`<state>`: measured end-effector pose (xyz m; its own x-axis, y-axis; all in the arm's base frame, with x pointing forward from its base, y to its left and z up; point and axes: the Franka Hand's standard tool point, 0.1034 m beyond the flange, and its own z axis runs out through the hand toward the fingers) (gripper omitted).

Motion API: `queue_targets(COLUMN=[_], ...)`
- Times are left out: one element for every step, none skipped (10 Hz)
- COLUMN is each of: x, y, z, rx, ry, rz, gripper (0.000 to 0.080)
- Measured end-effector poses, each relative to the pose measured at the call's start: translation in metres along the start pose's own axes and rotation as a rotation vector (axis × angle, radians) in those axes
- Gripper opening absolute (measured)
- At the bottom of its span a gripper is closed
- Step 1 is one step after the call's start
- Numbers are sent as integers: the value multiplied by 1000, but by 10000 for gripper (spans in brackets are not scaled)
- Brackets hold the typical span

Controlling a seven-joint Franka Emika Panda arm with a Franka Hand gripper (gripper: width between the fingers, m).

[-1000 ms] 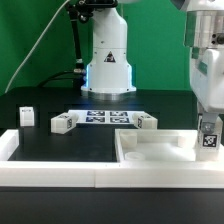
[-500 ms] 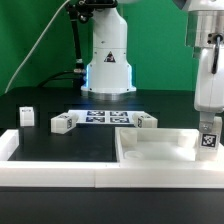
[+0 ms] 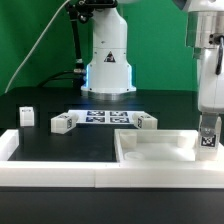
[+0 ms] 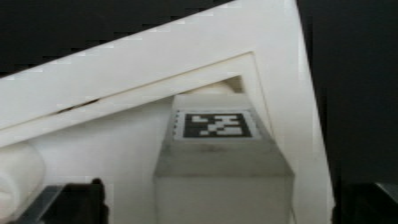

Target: Assemble one leg

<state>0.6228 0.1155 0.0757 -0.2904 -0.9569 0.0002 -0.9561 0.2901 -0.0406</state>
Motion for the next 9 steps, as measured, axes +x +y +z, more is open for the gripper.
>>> queue_targets(x=[0,0,0,0,0,0,0,0,0], y=[0,0,0,0,0,0,0,0,0], z=[0,0,0,0,0,0,0,0,0], rx=[0,0,0,0,0,0,0,0,0], ry=[0,0,0,0,0,0,0,0,0], rz=[0,0,0,0,0,0,0,0,0], gripper=[648,648,649,649,649,649,649,649,649])
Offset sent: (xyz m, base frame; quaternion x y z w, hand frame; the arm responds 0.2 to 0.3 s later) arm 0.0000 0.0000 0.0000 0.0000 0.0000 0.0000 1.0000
